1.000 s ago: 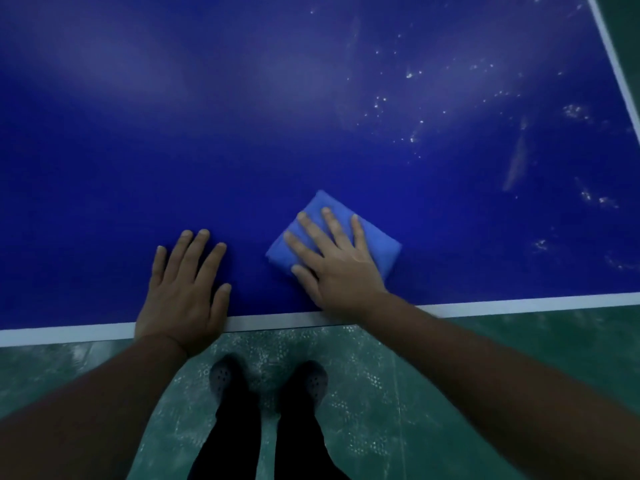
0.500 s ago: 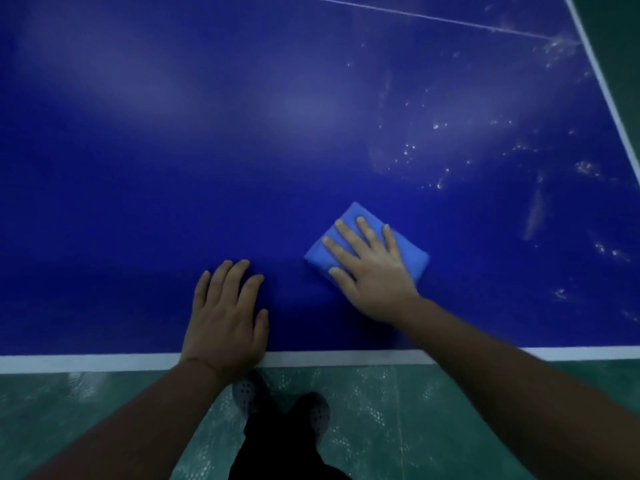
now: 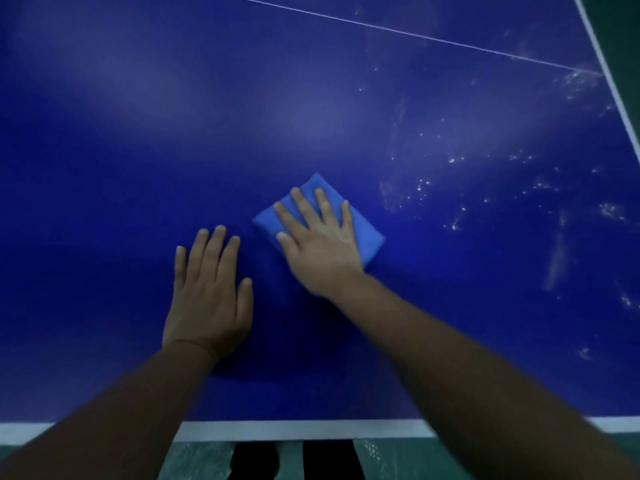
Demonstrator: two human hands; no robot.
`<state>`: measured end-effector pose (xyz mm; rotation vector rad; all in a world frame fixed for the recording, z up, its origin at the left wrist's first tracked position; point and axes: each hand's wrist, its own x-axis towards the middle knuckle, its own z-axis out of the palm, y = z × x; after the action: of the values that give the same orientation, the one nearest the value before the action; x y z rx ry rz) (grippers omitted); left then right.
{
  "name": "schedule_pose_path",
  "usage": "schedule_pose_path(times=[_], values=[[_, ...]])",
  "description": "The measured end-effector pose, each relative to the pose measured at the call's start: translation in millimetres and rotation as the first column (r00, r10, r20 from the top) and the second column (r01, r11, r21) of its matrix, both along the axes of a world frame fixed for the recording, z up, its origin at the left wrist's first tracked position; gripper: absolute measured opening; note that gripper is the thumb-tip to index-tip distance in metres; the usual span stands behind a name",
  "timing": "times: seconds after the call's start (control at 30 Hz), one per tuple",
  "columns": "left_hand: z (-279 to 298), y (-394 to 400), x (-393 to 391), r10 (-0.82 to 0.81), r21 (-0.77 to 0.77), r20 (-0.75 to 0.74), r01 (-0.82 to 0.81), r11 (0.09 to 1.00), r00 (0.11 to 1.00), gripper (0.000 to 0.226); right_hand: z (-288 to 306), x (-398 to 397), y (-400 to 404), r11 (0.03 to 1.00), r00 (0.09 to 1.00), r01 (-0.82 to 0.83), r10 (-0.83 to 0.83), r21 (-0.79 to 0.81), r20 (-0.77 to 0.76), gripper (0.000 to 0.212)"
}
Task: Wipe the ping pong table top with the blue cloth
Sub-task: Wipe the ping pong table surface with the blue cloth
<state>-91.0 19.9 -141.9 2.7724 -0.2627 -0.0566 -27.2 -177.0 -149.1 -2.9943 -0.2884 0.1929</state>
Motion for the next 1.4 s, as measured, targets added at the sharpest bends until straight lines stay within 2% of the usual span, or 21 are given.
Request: schedule_pose_path(times=[0.1,0.2,0.27,0.33,0.4,0.47,0.5,0.53,0.6,0.67,0.73,0.8,0.87,0.9,0.93,1.0,1.07,1.13,1.2,1.27,1.4], values=[[3,-3,3,-0.016,0.023,-0.034,0.017,1.000,0.999,0.066,4,34,-109,0.965,0.975,0.222,-0.219,-0.141,0.037,0.054],[4,-5,3,-0.019,0.047,-0.071,0.022,0.999,0.997,0.066,17,39,-217,0.698,0.696,0.713,-0.716,-0.064,-0.049,0.057],[6,-6,4,-0.010,0.052,-0.086,0.014,0.999,0.996,0.067,16,36,-213,0.600,0.597,0.799,-0.800,-0.042,-0.055,0.059],[7,-6,4,-0.007,0.059,-0.093,0.012,0.998,0.996,0.067,9,27,-159,0.747,0.748,0.664,-0.663,-0.043,0.029,0.057],[7,-7,4,-0.004,0.067,-0.090,0.010,0.998,0.996,0.067,2,4,-104,0.965,0.965,0.256,-0.252,-0.056,0.076,0.055],[6,-6,4,-0.005,0.082,-0.088,0.012,0.997,0.996,0.067,1,-11,-96,0.982,0.984,-0.178,0.179,-0.062,0.013,0.054],[6,-7,4,-0.004,0.086,-0.089,0.012,0.996,0.996,0.067,3,-4,-115,0.971,0.973,-0.232,0.232,-0.057,0.002,0.054],[6,-7,4,-0.001,0.090,-0.090,0.009,0.996,0.996,0.066,4,7,-142,0.986,0.988,-0.151,0.153,-0.072,0.026,0.055],[6,-7,4,0.003,0.093,-0.093,0.006,0.996,0.996,0.066,8,32,-203,0.966,0.974,0.227,-0.224,-0.123,0.042,0.055],[8,-8,4,0.004,0.091,-0.093,0.005,0.996,0.996,0.066,17,46,-245,0.789,0.789,0.613,-0.614,-0.049,-0.025,0.057],[8,-9,5,0.005,0.094,-0.097,0.004,0.996,0.995,0.066,17,42,-227,0.680,0.679,0.733,-0.733,-0.009,-0.024,0.057],[7,-9,4,0.005,0.102,-0.103,0.005,0.995,0.995,0.066,9,25,-179,0.829,0.828,0.559,-0.558,-0.013,0.053,0.055],[7,-9,4,0.005,0.107,-0.103,0.006,0.994,0.995,0.065,2,-1,-141,0.990,0.990,0.137,-0.136,-0.040,0.043,0.055],[7,-9,5,0.003,0.109,-0.101,0.008,0.994,0.995,0.065,1,-7,-140,0.997,0.999,-0.027,0.029,-0.067,0.026,0.055],[7,-9,5,0.001,0.109,-0.101,0.010,0.994,0.995,0.065,2,-1,-152,0.995,0.997,-0.071,0.072,-0.074,0.014,0.055],[7,-9,5,0.003,0.106,-0.096,0.007,0.994,0.995,0.064,5,17,-190,0.980,0.986,0.165,-0.164,-0.110,0.018,0.054],[6,-9,5,-0.003,0.106,-0.092,0.013,0.994,0.996,0.063,10,27,-218,0.889,0.894,0.443,-0.448,-0.119,-0.022,0.055],[5,-7,4,-0.001,0.116,-0.088,0.011,0.993,0.996,0.062,10,26,-204,0.848,0.851,0.523,-0.526,-0.088,-0.003,0.056],[4,-6,4,0.013,0.125,-0.088,-0.002,0.992,0.996,0.062,9,18,-155,0.912,0.917,0.399,-0.395,-0.092,0.055,0.056],[4,-7,5,0.023,0.126,-0.102,-0.010,0.992,0.995,0.062,4,19,-99,0.988,0.988,0.141,-0.137,-0.060,0.066,0.059],[5,-7,7,0.035,0.133,-0.118,-0.020,0.991,0.992,0.062,3,69,-38,0.966,0.966,-0.259,0.259,0.010,0.020,0.057]])
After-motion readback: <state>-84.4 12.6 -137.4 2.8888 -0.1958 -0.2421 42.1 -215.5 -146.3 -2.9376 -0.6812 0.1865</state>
